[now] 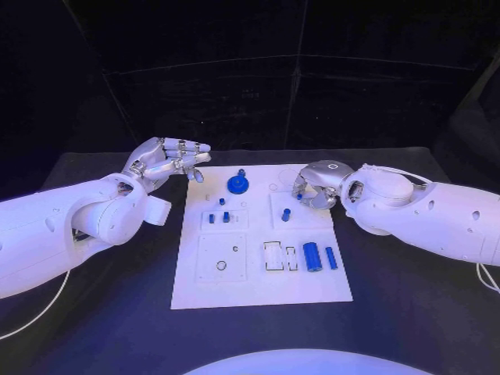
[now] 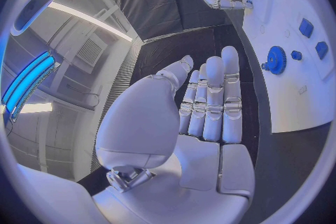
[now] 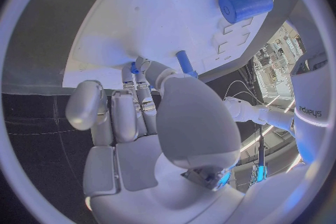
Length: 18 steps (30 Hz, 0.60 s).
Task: Assemble the parts on the task board
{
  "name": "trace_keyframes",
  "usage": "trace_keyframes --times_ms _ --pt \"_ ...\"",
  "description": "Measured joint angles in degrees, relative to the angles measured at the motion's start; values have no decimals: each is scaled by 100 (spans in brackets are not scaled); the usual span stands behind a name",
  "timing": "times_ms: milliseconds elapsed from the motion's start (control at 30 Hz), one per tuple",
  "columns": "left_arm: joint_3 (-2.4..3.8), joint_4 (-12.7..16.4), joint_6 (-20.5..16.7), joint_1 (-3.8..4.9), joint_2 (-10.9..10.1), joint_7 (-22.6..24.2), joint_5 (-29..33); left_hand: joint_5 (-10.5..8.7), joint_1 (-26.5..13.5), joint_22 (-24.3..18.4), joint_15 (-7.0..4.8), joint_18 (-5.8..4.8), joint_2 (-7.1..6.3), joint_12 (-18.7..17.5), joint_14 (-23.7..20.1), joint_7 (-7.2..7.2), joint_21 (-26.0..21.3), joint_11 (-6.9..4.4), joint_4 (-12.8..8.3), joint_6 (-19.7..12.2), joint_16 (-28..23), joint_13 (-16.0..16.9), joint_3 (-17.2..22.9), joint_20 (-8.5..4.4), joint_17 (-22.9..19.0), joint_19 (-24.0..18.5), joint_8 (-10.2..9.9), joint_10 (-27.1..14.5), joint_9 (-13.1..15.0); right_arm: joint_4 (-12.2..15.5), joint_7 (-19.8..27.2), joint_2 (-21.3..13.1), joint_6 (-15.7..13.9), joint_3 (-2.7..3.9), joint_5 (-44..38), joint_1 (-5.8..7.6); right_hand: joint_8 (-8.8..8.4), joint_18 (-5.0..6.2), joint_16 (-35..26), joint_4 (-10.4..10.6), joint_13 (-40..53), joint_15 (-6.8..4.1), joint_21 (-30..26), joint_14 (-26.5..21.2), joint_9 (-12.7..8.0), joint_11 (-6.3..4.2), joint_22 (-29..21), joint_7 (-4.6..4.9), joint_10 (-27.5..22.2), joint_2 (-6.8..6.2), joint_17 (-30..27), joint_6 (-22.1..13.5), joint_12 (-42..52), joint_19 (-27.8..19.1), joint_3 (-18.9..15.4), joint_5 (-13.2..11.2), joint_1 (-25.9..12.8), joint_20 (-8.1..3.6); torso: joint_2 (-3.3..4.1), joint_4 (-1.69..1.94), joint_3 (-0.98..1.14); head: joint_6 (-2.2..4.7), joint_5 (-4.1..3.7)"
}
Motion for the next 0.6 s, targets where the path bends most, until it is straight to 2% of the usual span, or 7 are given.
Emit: trace_keyframes --times_ms 300,600 --pt "0 -14 2 -1 -3 0 39 0 0 -18 0 0 0 0 0 0 -24 0 0 0 -11 0 0 0 -9 0 0 0 -5 -36 -26 39 34 9 -1 6 0 0 0 -34 -199 0 25 0 24 -8 46 -23 193 24 23 161 0 21 392 -88 -24 -21 -1 -1 -1 -15 5" --pt "0 -24 6 -1 0 0 53 0 -18 -29 0 0 24 0 0 0 -64 20 16 0 -11 -1 -16 21 -8 21 0 -20 -5 -73 -97 109 27 12 -7 10 0 -1 0 -48 -268 0 83 0 37 -55 98 -44 322 76 34 284 0 42 471 -152 -31 -42 1 -2 1 -41 6"
